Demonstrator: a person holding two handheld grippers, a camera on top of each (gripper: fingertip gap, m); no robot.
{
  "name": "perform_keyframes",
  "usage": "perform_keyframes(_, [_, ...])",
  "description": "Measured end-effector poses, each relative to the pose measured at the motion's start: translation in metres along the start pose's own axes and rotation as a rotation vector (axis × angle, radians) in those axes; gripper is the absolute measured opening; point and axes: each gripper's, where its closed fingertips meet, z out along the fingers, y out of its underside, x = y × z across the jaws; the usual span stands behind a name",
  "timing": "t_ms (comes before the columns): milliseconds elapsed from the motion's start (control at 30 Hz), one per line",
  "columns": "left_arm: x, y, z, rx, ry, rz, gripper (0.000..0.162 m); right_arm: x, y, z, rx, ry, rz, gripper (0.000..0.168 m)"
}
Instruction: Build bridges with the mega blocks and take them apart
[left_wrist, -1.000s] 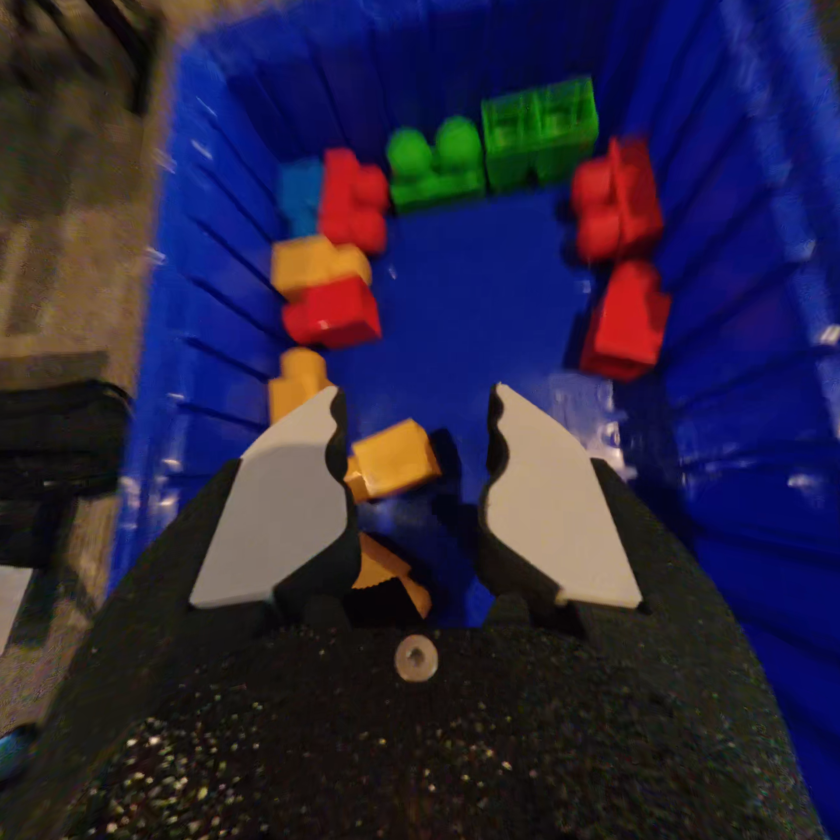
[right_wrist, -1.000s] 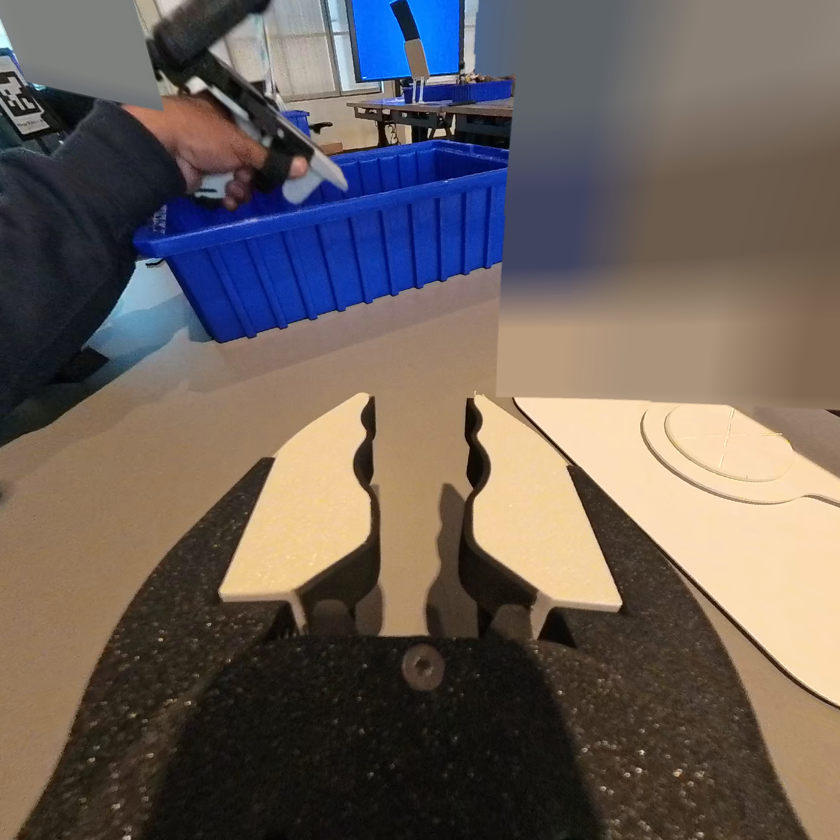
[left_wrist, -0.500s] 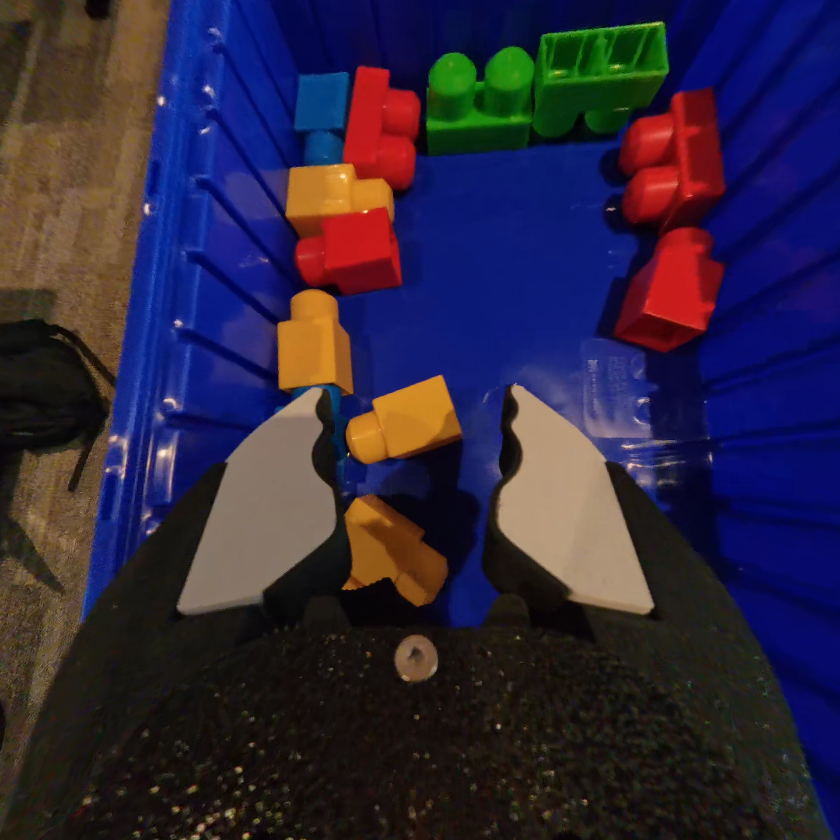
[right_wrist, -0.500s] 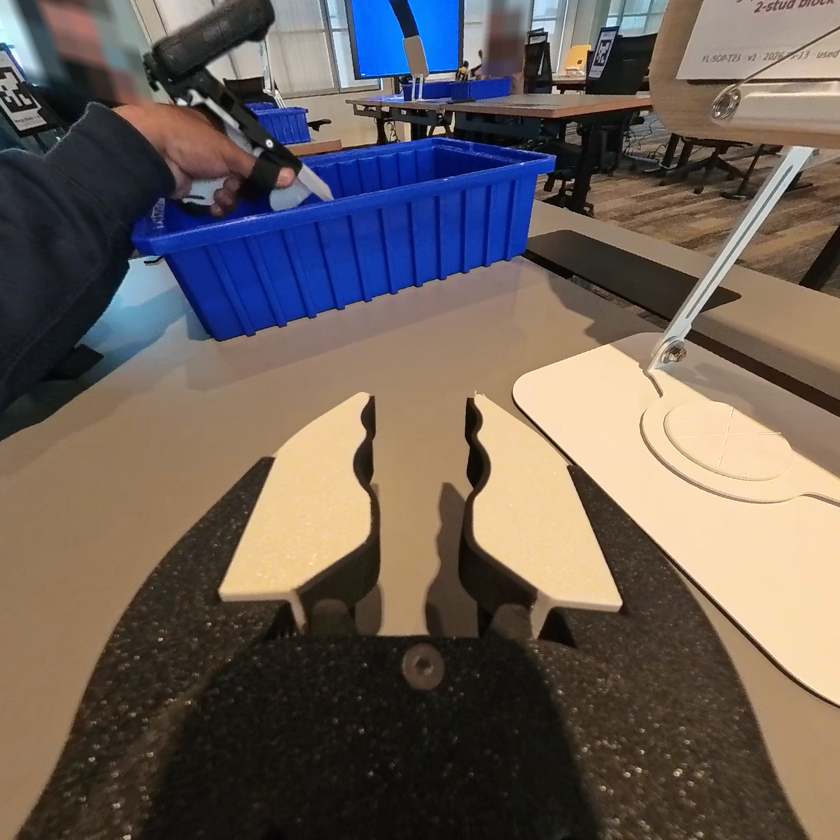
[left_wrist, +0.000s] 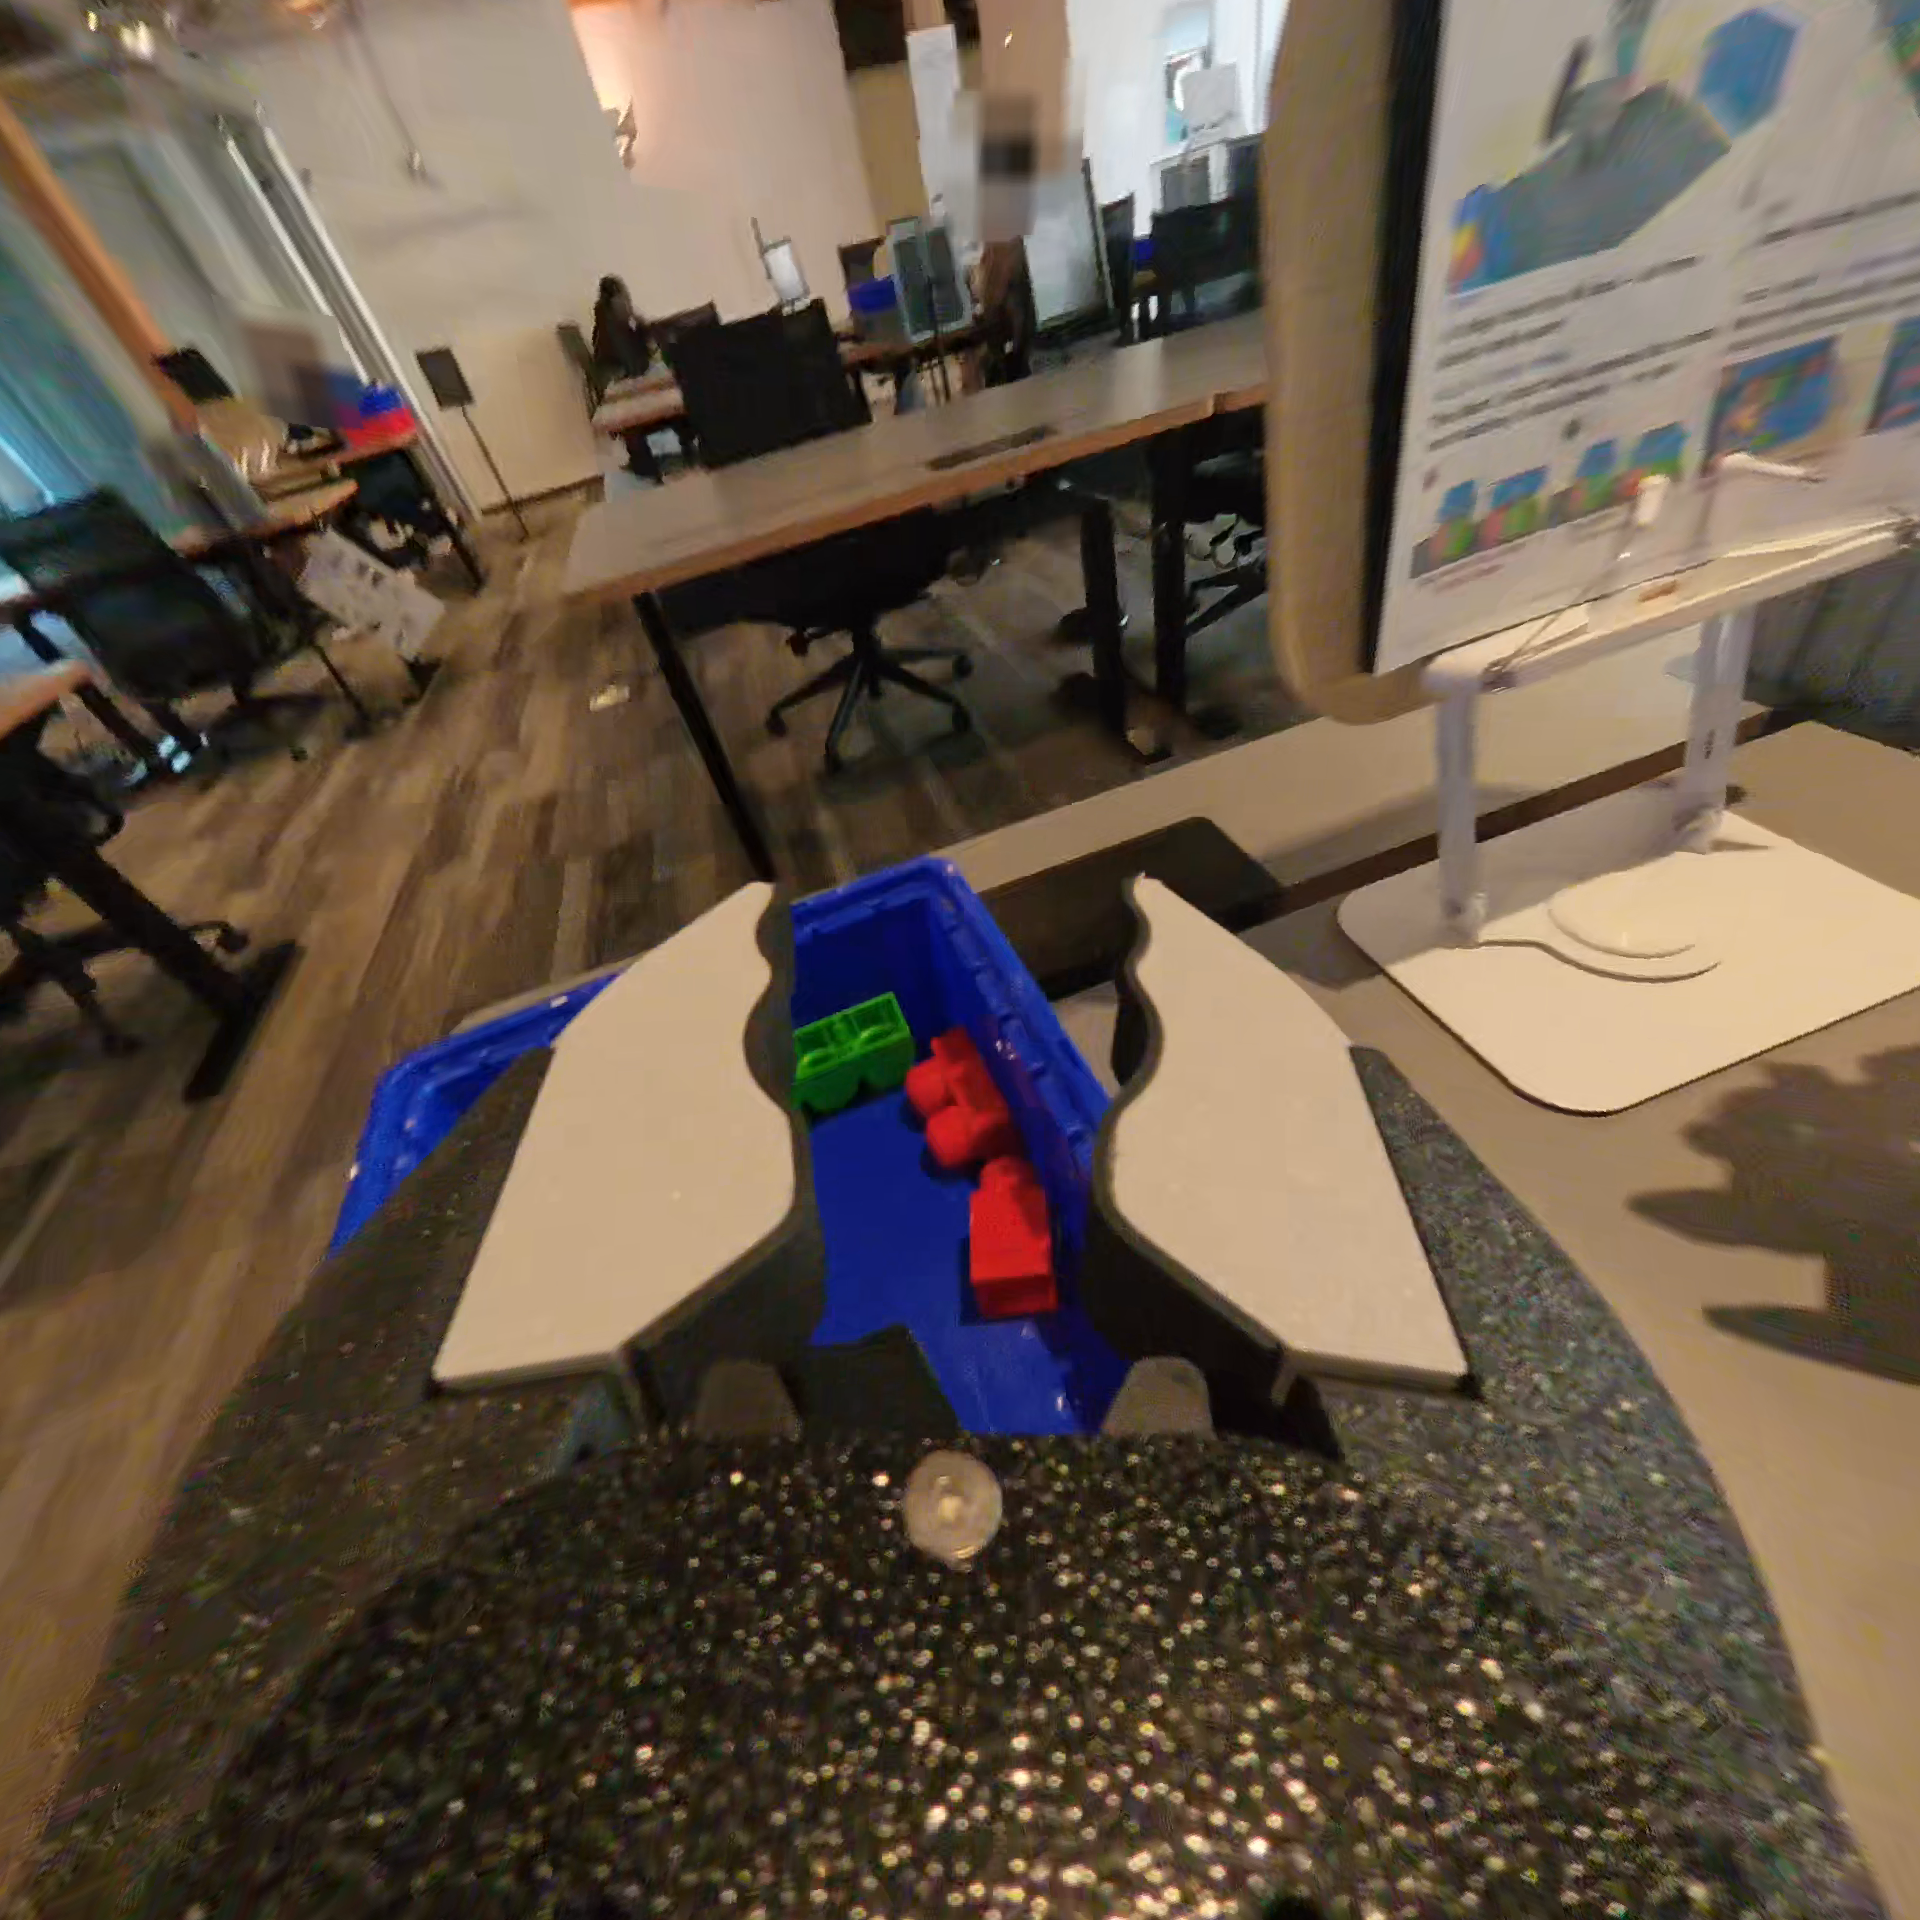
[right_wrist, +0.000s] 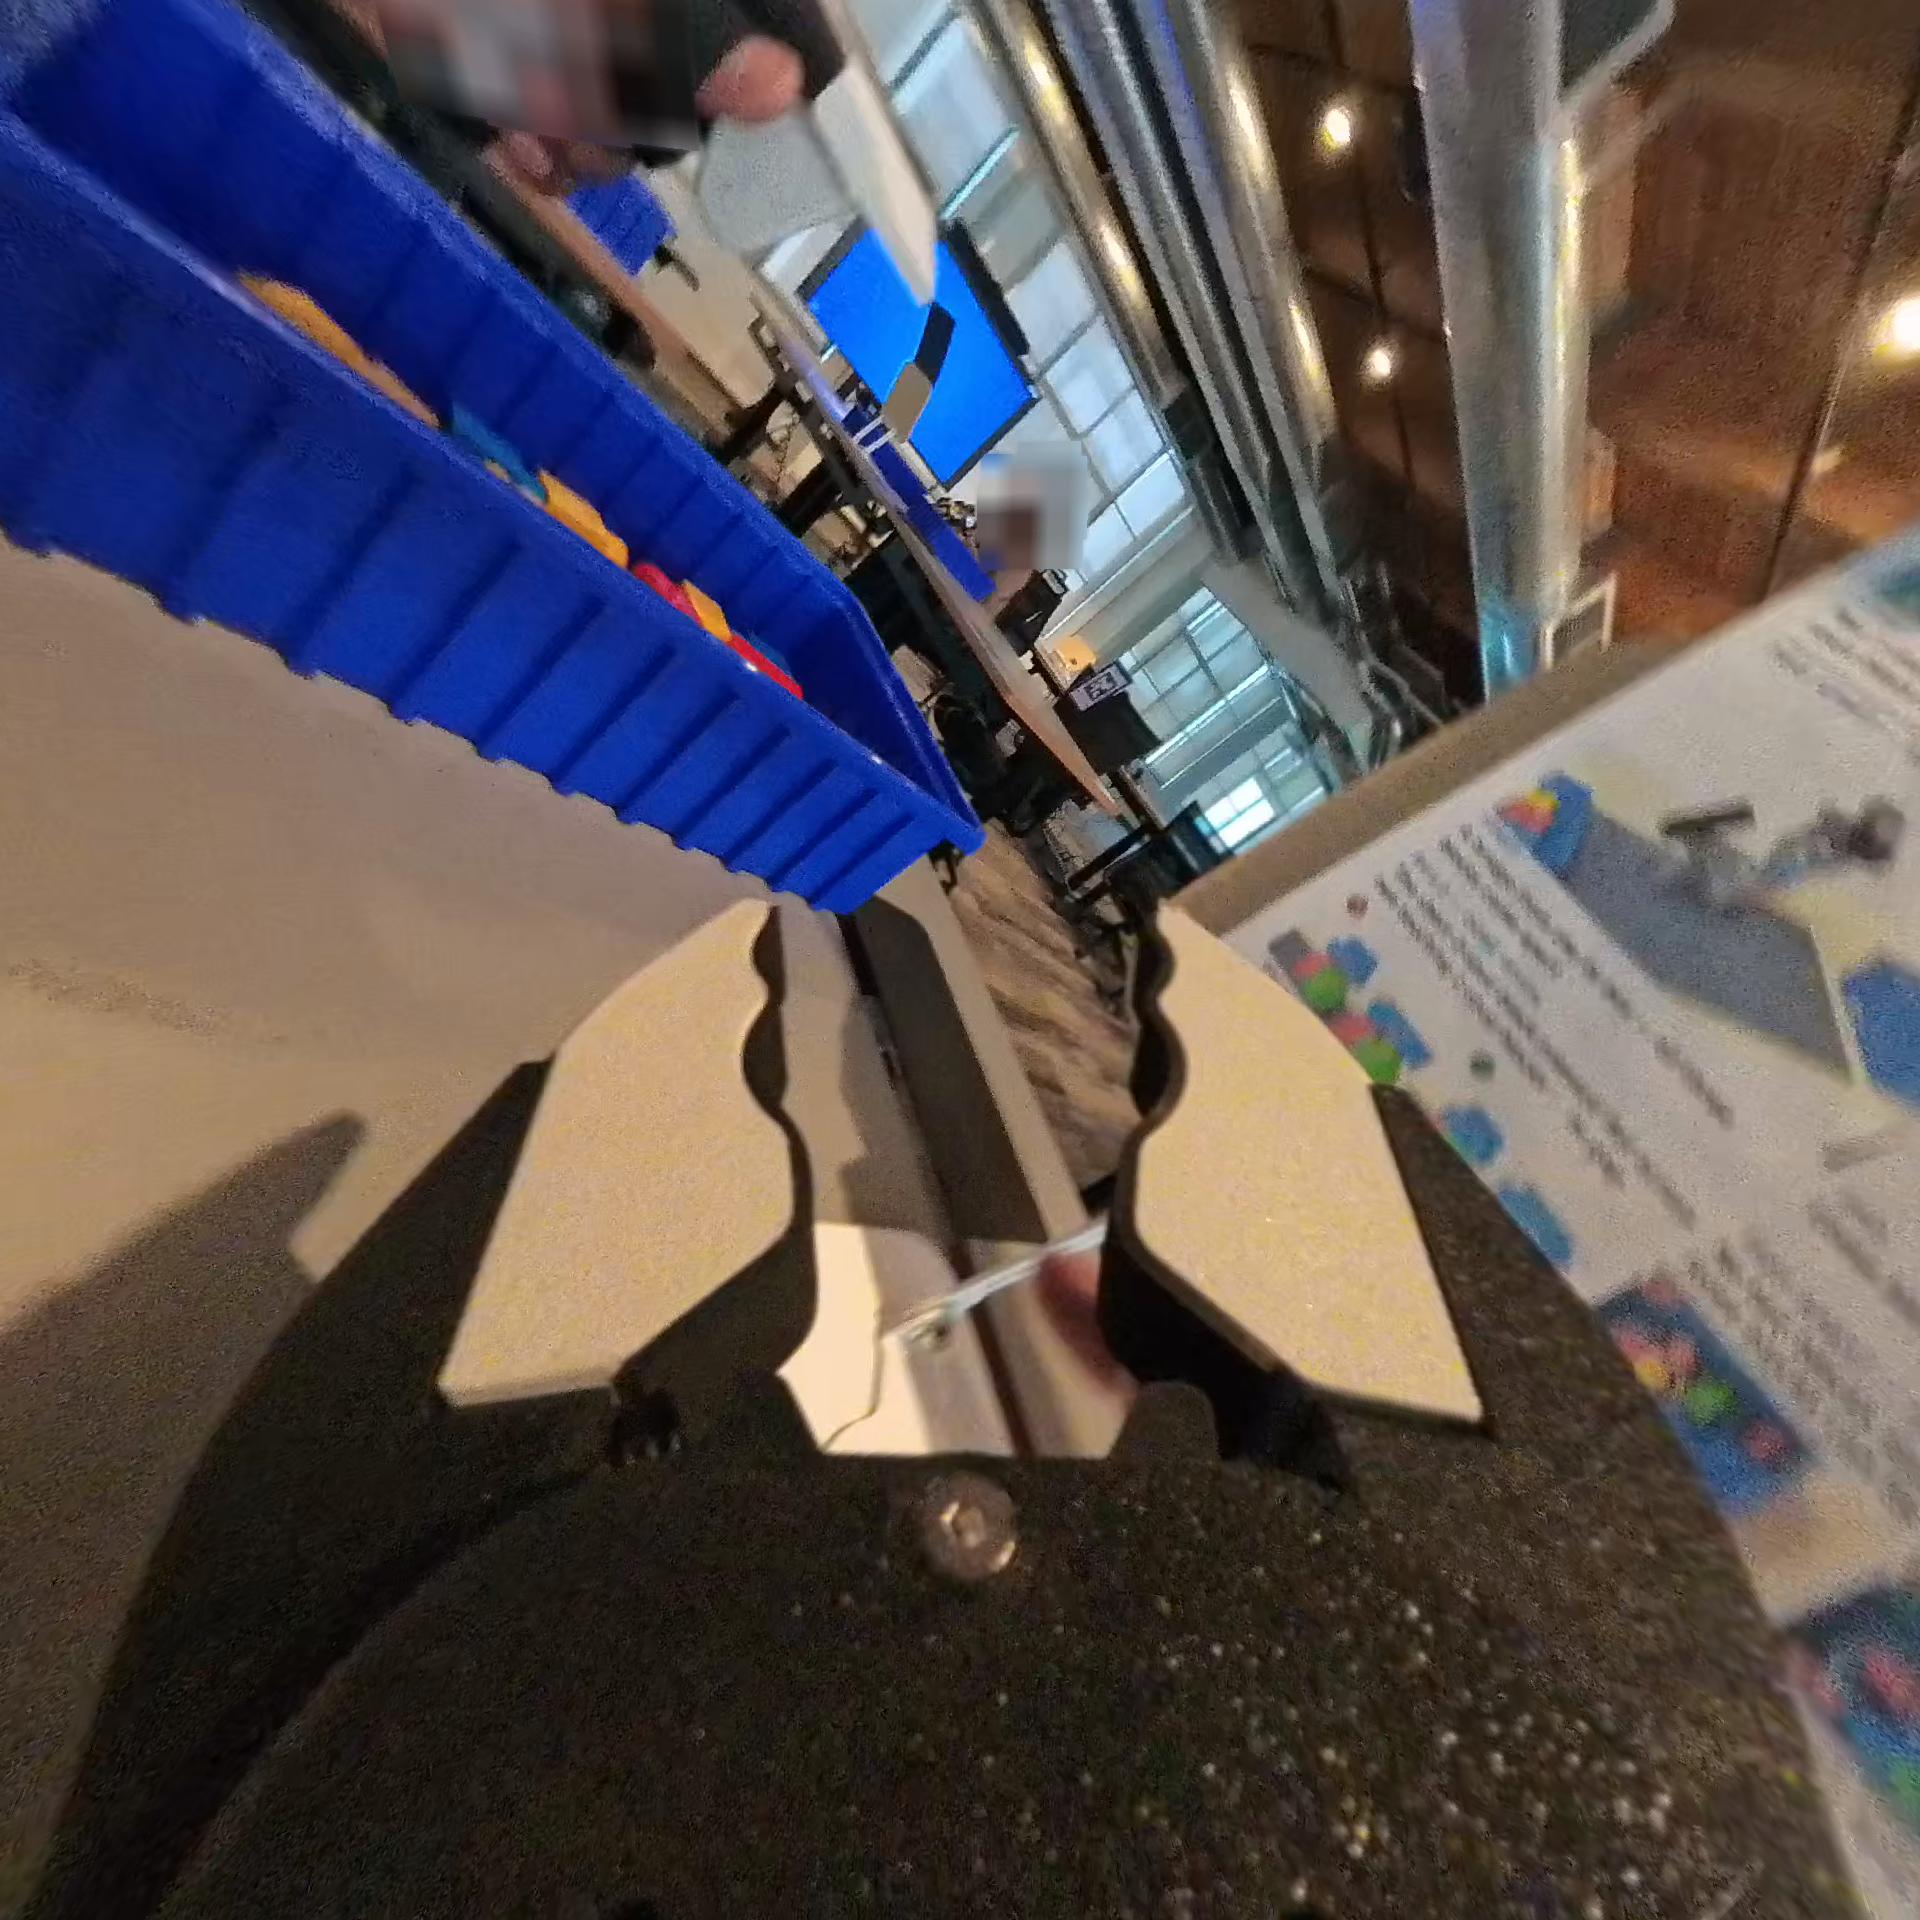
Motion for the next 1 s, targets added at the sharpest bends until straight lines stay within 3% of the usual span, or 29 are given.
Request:
perform_keyframes(133, [0.015,-0.007,0.007,0.019,0.021,0.055,0.056,0.012,0.003,0.044,0.001,-0.057,-0.091,0.076])
perform_keyframes(367, [0.006,-0.001,0.01,0.042,0.043,-0.051,0.052,0.043,0.02,0.077,-0.004,-0.063,0.077,0.077])
perform_keyframes(500, [-0.001,0.006,0.011,0.027,0.026,-0.068,0.052,0.043,0.038,0.082,-0.061,-0.066,0.095,0.073])
perform_keyframes(1000, [0.001,0.013,0.016,0.0,0.036,-0.067,0.051,0.038,0.04,0.083,-0.083,-0.028,0.102,0.058])
